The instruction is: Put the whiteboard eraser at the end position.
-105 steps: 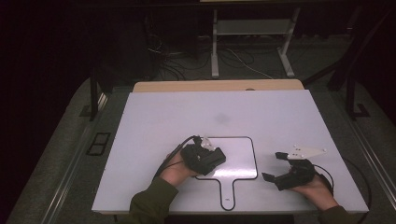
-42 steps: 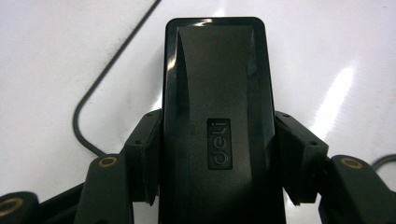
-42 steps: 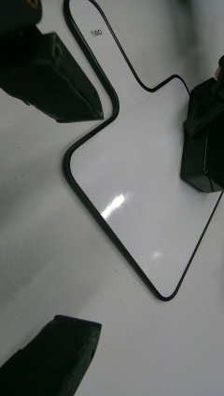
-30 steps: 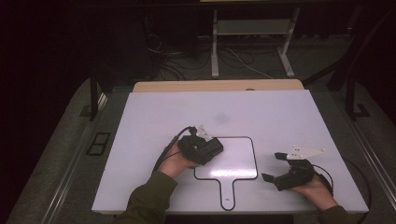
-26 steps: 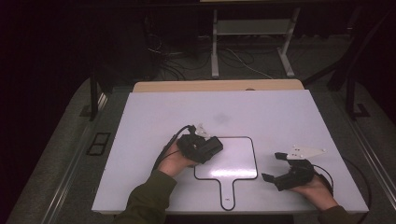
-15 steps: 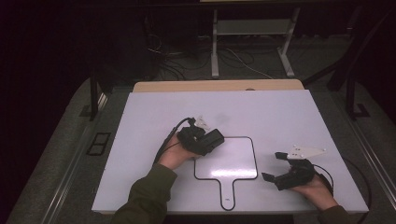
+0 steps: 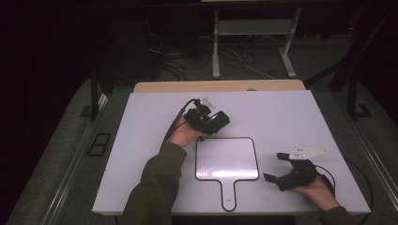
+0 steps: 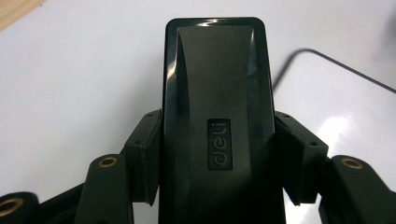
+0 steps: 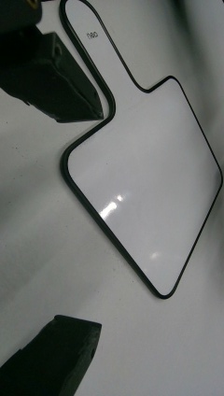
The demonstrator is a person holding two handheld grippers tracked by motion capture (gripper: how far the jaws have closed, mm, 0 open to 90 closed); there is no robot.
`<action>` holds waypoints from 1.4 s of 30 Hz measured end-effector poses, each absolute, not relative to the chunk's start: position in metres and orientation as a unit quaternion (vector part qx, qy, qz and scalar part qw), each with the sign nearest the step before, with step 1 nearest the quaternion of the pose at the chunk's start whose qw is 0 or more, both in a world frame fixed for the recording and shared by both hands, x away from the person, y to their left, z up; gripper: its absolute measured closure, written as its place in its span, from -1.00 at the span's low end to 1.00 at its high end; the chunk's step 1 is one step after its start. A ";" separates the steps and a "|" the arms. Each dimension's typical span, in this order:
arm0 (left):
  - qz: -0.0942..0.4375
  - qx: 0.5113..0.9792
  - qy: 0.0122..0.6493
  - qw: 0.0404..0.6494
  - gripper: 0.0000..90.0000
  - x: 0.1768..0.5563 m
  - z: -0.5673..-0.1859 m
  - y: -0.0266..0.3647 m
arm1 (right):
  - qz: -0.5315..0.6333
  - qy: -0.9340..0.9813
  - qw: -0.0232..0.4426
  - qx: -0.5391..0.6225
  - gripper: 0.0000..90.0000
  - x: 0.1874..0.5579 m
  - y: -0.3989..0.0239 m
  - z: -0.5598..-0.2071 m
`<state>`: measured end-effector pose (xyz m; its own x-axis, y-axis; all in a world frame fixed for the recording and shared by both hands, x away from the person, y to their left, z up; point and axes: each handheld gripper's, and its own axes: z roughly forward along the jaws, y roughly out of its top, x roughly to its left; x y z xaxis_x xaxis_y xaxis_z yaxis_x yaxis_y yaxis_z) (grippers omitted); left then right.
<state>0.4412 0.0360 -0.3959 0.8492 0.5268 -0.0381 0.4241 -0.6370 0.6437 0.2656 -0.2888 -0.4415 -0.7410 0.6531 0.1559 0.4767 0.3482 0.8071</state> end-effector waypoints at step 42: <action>0.086 0.879 0.303 0.359 -0.37 0.501 -0.414 0.007 | 0.460 0.812 0.091 0.347 -1.00 0.267 -0.290 -0.443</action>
<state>0.5011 0.0066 -0.4139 0.8019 0.5938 -0.0660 0.4702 -0.5591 0.6829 0.2668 -0.2902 -0.4430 -0.7420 0.6482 0.1710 0.4798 0.3353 0.8108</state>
